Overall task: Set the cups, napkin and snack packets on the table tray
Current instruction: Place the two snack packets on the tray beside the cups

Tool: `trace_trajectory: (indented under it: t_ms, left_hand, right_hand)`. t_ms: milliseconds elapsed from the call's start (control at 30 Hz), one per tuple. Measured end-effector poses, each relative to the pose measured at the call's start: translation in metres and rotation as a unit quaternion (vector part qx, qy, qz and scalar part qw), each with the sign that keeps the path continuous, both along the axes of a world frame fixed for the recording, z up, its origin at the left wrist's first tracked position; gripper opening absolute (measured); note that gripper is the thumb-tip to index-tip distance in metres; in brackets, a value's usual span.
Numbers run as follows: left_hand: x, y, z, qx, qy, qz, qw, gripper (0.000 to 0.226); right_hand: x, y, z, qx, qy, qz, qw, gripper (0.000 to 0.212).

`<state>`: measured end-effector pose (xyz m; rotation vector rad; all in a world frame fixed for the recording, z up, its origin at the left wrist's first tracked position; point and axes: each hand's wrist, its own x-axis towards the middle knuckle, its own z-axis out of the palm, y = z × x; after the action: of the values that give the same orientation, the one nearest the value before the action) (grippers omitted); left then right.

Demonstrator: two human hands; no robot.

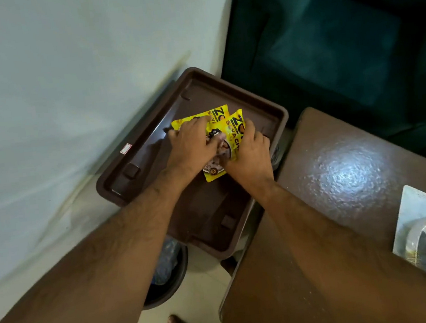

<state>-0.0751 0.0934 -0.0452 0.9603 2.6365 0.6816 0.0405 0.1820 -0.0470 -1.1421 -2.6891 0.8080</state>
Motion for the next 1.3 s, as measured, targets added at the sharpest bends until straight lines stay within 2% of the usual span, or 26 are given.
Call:
trace_trajectory:
  t_ms: [67, 133, 200, 267, 333, 433, 467, 500, 567, 633, 700, 833, 933, 1000, 1100, 1200, 1233, 1300]
  left_hand:
    - [-0.002, 0.005, -0.001, 0.018, -0.039, -0.007, 0.999, 0.06]
    - [-0.003, 0.007, 0.0, 0.09, -0.101, 0.023, 0.991, 0.057]
    - [-0.004, 0.004, 0.001, 0.158, -0.141, 0.072, 0.975, 0.043]
    - [-0.005, -0.002, 0.001, 0.237, -0.195, 0.126, 0.943, 0.031]
    - [-0.005, -0.006, 0.002, 0.314, -0.296, 0.187, 0.883, 0.03]
    - [-0.007, -0.011, 0.004, 0.368, -0.417, 0.215, 0.803, 0.052]
    - [-0.007, -0.012, 0.003, 0.366, -0.443, 0.209, 0.791, 0.059]
    - [-0.005, -0.013, 0.003, 0.36, -0.461, 0.198, 0.787, 0.059]
    - [-0.002, -0.014, 0.003, 0.335, -0.472, 0.176, 0.797, 0.043]
    - [0.001, -0.015, 0.006, 0.31, -0.467, 0.165, 0.811, 0.033]
    - [0.0, -0.014, 0.009, 0.306, -0.452, 0.159, 0.823, 0.034]
    - [0.002, -0.011, 0.013, 0.321, -0.444, 0.175, 0.818, 0.027]
    - [0.006, -0.011, 0.011, 0.306, -0.448, 0.186, 0.819, 0.04]
    - [0.01, -0.013, 0.011, 0.287, -0.459, 0.183, 0.821, 0.052]
    - [0.02, -0.011, 0.016, 0.287, -0.475, 0.173, 0.814, 0.051]
    - [0.021, -0.005, 0.018, 0.337, -0.459, 0.214, 0.794, 0.047]
    - [0.019, -0.003, 0.018, 0.354, -0.425, 0.234, 0.799, 0.042]
    - [0.011, -0.001, 0.015, 0.316, -0.288, 0.256, 0.867, 0.035]
  right_hand:
    - [0.001, 0.002, -0.002, -0.006, 0.013, -0.005, 1.0, 0.11]
    - [0.002, 0.002, -0.002, -0.025, 0.04, -0.033, 0.998, 0.115]
    - [0.005, -0.001, -0.003, -0.054, 0.095, -0.078, 0.991, 0.114]
    - [0.006, -0.005, -0.001, -0.097, 0.167, -0.141, 0.971, 0.115]
    - [0.004, -0.005, 0.005, -0.22, 0.234, -0.214, 0.923, 0.116]
    - [-0.004, 0.005, 0.016, -0.468, 0.288, -0.266, 0.792, 0.097]
    - [-0.006, 0.008, 0.019, -0.51, 0.283, -0.252, 0.773, 0.084]
    - [-0.008, 0.009, 0.02, -0.524, 0.271, -0.228, 0.774, 0.067]
    - [-0.009, 0.009, 0.021, -0.511, 0.244, -0.196, 0.801, 0.044]
    - [-0.009, 0.008, 0.022, -0.495, 0.231, -0.198, 0.814, 0.038]
    - [-0.008, 0.009, 0.023, -0.484, 0.231, -0.204, 0.819, 0.035]
    - [-0.005, 0.009, 0.025, -0.488, 0.247, -0.202, 0.813, 0.026]
    - [-0.002, 0.011, 0.029, -0.495, 0.253, -0.215, 0.803, 0.025]
    - [0.0, 0.016, 0.03, -0.495, 0.239, -0.218, 0.806, 0.016]
    - [0.005, 0.021, 0.029, -0.489, 0.23, -0.222, 0.812, 0.01]
    - [0.011, 0.025, 0.028, -0.487, 0.235, -0.246, 0.804, 0.017]
    - [0.012, 0.028, 0.027, -0.486, 0.235, -0.253, 0.803, 0.019]
    - [0.017, 0.032, 0.027, -0.486, 0.245, -0.264, 0.796, 0.021]
